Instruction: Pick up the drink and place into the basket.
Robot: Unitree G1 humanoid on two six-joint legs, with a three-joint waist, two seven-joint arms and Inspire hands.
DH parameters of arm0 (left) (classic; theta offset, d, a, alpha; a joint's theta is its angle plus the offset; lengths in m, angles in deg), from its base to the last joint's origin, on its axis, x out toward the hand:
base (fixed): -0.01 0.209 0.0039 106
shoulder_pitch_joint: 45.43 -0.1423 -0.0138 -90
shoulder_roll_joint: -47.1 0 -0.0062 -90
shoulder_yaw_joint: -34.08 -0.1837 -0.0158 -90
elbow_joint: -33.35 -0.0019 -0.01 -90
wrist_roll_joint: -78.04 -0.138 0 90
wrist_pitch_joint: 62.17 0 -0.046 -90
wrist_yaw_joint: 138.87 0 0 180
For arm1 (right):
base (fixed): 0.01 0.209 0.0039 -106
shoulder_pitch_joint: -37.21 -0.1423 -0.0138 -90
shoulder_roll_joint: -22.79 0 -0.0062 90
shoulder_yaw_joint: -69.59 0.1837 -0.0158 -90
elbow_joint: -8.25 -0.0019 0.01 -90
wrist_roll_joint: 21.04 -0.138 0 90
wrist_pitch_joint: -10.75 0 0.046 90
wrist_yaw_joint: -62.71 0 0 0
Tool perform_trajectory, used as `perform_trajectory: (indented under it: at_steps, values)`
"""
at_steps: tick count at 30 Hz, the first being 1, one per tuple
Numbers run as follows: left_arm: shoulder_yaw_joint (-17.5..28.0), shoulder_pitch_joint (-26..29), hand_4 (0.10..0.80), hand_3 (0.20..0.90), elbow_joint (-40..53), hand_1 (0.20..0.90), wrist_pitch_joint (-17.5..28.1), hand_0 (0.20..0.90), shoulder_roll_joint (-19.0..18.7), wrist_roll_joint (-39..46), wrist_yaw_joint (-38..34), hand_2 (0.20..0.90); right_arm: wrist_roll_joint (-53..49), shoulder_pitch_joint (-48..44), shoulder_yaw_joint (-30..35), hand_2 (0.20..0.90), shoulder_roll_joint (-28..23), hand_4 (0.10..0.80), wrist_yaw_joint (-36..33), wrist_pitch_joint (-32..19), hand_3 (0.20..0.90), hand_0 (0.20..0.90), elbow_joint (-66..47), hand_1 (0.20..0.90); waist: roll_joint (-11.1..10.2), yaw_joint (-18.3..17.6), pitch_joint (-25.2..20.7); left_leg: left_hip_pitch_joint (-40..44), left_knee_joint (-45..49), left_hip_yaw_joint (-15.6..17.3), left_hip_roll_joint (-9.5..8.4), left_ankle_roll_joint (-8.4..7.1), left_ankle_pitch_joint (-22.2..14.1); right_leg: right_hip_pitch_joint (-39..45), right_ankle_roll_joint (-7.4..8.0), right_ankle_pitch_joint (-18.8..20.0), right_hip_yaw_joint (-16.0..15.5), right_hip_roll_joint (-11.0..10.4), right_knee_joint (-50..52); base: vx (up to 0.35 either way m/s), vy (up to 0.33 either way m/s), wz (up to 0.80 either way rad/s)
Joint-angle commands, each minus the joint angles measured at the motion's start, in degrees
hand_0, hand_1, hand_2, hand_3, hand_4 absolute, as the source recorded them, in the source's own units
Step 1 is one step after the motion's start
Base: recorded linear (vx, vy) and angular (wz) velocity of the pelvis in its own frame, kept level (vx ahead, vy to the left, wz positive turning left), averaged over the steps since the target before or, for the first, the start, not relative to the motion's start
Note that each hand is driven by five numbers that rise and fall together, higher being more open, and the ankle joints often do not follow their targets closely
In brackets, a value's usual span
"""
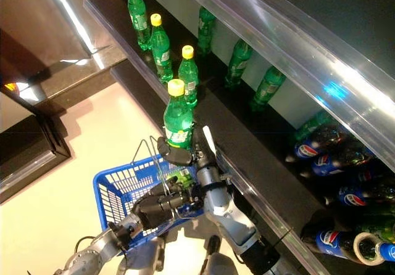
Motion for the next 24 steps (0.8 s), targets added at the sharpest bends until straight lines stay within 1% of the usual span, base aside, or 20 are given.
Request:
perform_trajectory:
  at_steps: [1, 5, 9, 12, 15, 18, 21, 24]
  values:
    - [-3.6, 2.2, 0.100, 0.200, 22.5, 0.300, 5.2, 0.300, 8.3, 3.3, 18.3, 0.300, 0.6, -1.3, -4.1, 0.300, 2.5, 0.100, -1.6, -7.1, 0.200, 0.300, -0.3, 0.300, 0.8, 0.2, -18.9, 1.4, 4.4, 2.5, 3.01, -2.41, -3.9, -3.4, 2.24, 7.2, -2.0, -5.6, 0.4, 0.027, 0.034, 0.05]
    - [-3.3, 1.6, 0.100, 0.200, 23.4, 0.300, 4.8, 0.300, 8.3, 3.4, 18.8, 0.300, 1.5, -1.4, -3.8, 0.300, 2.7, 0.100, -2.6, -6.4, 0.200, 0.300, -0.6, 0.300, 0.9, 0.4, -18.9, 1.1, 5.1, 2.6, 2.72, -2.27, -4.2, -3.7, 2.41, 7.2, -2.5, -6.0, 0.9, 0.020, 0.031, 0.04]
    - [-2.9, 1.2, 0.100, 0.200, 23.9, 0.300, 5.6, 0.300, 7.9, 2.9, 18.1, 0.300, 2.2, -1.1, -3.5, 0.300, 2.5, 0.100, -3.8, -5.7, 0.200, 0.300, -0.6, 0.300, 1.2, 0.4, -18.8, 0.9, 5.7, 2.9, 2.59, -2.21, -4.5, -4.1, 2.72, 7.3, -2.6, -6.4, 1.4, 0.020, 0.030, 0.11]
    - [-1.9, 1.0, 0.100, 0.200, 23.6, 0.300, 6.9, 0.300, 7.7, 3.1, 17.6, 0.300, 2.1, -0.1, -2.6, 0.300, 2.0, 0.100, -5.2, -5.5, 0.200, 0.300, -1.0, 0.300, 1.1, 0.2, -18.7, 0.7, 6.5, 3.2, 2.51, -2.18, -4.8, -4.4, 3.02, 7.5, -2.5, -6.7, 1.7, 0.000, 0.000, 0.00]
    - [-0.4, 0.1, 0.100, 0.200, 24.3, 0.300, 7.0, 0.300, 7.7, 3.2, 18.6, 0.300, 1.8, 1.0, -1.9, 0.300, 1.7, 0.100, -5.8, -5.2, 0.200, 0.300, -1.2, 0.300, 1.2, 0.1, -18.6, 0.6, 6.8, 3.3, 2.52, -2.14, -5.0, -4.6, 3.04, 7.4, -2.2, -6.8, 1.9, 0.000, 0.000, 0.00]
    - [1.0, -0.5, 0.100, 0.200, 25.7, 0.300, 7.6, 0.300, 7.6, 2.9, 19.4, 0.300, 1.1, 2.5, -1.1, 0.300, 1.9, 0.100, -6.6, -5.8, 0.200, 0.300, -0.2, 0.300, 1.3, -0.1, -18.4, 0.6, 7.0, 3.5, 2.59, -2.04, -5.1, -4.9, 3.10, 7.3, -1.8, -6.8, 2.1, 0.000, 0.000, 0.00]
    - [1.2, 0.0, 0.100, 0.200, 26.6, 0.300, 8.1, 0.300, 8.0, 2.4, 19.3, 0.300, 0.3, 3.7, -0.8, 0.300, 2.4, 0.100, -8.2, -6.7, 0.200, 0.300, 1.2, 0.300, 1.4, -0.2, -18.0, 0.0, 7.7, 3.5, 2.55, -1.90, -5.2, -5.6, 3.07, 7.4, -1.6, -7.0, 2.6, -0.010, 0.003, 0.00]
    - [1.6, 0.5, 0.100, 0.200, 26.9, 0.300, 7.7, 0.300, 8.4, 2.6, 18.6, 0.300, -0.3, 4.5, 0.0, 0.300, 3.2, 0.100, -9.6, -7.4, 0.200, 0.300, 2.7, 0.300, 1.6, -0.3, -17.6, -0.3, 8.0, 3.4, 2.52, -1.83, -5.1, -5.9, 3.04, 7.4, -1.6, -7.0, 3.1, 0.000, 0.000, 0.00]
